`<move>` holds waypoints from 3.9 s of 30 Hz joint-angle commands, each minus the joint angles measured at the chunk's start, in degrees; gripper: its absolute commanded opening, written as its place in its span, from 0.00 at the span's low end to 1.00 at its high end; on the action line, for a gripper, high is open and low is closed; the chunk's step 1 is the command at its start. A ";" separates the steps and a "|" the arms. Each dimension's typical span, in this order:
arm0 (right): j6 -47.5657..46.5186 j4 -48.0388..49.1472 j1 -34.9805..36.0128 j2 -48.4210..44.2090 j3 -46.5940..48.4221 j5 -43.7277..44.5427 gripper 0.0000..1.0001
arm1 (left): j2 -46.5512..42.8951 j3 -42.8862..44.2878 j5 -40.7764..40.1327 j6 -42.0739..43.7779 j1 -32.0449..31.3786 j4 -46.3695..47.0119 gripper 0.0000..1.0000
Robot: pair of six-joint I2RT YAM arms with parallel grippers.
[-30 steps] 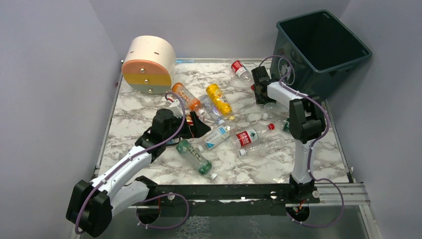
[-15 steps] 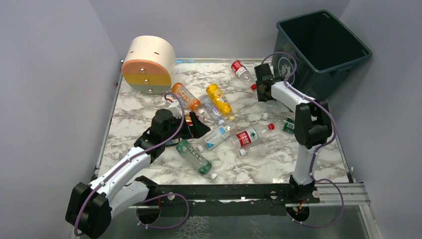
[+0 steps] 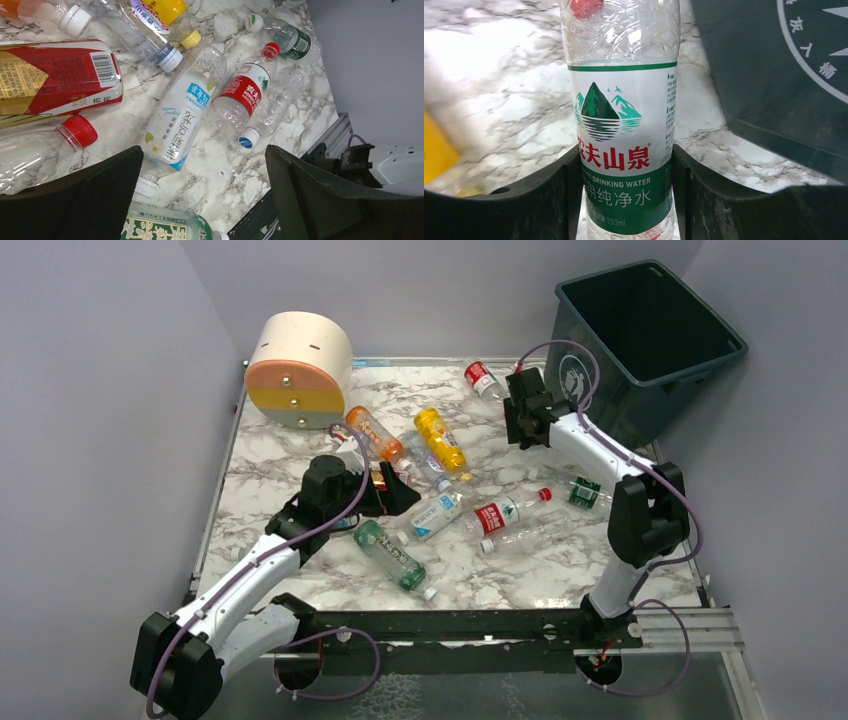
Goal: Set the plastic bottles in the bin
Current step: Pick up the plastic bottle at the center of the board, then place the plastic bottle in the trash bin.
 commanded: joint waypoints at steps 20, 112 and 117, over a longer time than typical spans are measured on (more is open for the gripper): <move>3.69 -1.44 8.87 -19.36 -9.01 -20.53 0.58 | -2.40 0.02 -2.66 -0.56 -0.12 -1.58 0.99; 12.03 -2.68 -28.32 -8.20 36.22 -37.39 0.64 | 1.73 -3.72 3.72 -2.68 -1.26 5.19 0.99; 14.04 -1.68 -31.77 -8.68 34.45 -40.48 0.64 | 1.70 -3.54 3.69 -2.64 -1.24 4.96 0.99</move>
